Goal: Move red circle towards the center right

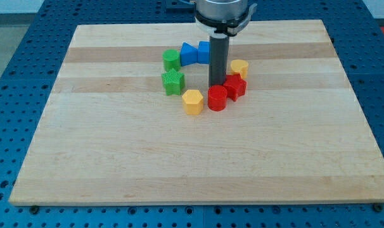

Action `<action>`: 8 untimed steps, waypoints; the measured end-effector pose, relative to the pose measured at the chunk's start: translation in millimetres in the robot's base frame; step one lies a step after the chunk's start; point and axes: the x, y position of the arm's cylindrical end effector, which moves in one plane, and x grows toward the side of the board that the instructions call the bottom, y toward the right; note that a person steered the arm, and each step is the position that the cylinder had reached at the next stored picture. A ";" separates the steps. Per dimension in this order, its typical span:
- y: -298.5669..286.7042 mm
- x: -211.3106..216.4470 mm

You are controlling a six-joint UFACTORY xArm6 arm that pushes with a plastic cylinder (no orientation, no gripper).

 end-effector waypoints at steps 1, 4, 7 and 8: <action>-14.7 -12.0; -23.6 -38.1; -8.3 -52.5; -16.7 -82.3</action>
